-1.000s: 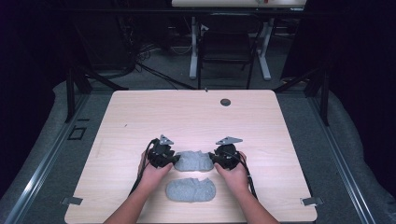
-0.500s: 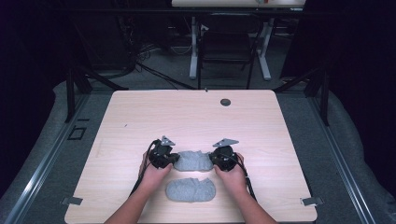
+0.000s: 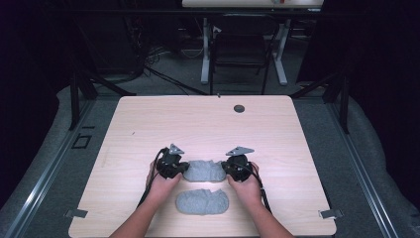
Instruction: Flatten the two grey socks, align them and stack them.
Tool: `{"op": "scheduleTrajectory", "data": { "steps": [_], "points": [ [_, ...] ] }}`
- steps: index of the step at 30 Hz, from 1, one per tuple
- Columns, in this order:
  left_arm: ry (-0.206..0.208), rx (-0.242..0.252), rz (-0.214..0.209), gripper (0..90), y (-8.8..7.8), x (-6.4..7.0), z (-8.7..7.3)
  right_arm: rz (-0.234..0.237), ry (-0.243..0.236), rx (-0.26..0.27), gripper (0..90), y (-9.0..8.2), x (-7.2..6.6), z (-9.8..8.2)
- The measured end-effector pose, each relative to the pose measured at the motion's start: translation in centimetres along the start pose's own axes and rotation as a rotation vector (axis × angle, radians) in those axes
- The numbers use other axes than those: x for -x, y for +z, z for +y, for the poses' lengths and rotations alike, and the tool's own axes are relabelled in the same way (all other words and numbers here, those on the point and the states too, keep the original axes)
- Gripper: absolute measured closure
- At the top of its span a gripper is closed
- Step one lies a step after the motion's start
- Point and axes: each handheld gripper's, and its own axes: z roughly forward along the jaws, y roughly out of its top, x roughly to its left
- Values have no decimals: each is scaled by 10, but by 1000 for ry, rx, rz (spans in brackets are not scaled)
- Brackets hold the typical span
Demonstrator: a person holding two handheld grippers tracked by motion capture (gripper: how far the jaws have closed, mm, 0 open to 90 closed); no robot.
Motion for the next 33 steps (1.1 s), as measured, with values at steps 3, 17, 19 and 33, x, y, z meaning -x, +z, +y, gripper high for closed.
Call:
{"op": "scheduleTrajectory", "data": {
  "steps": [3, 17, 19, 33],
  "points": [
    [10, 5, -3, 861, -5, 2, 1, 3, -1, 18, 885, -3, -2, 2],
    [-27, 92, -38, 862, -37, 7, -1, 44, -45, 75, 885, -30, -15, 15],
    [-32, 106, -48, 863, -45, 10, -3, 52, -52, 84, 885, -36, -17, 15],
    [-39, 102, -117, 864, -87, 40, -53, 158, -57, 88, 885, -78, -44, -19]
  ]
}}
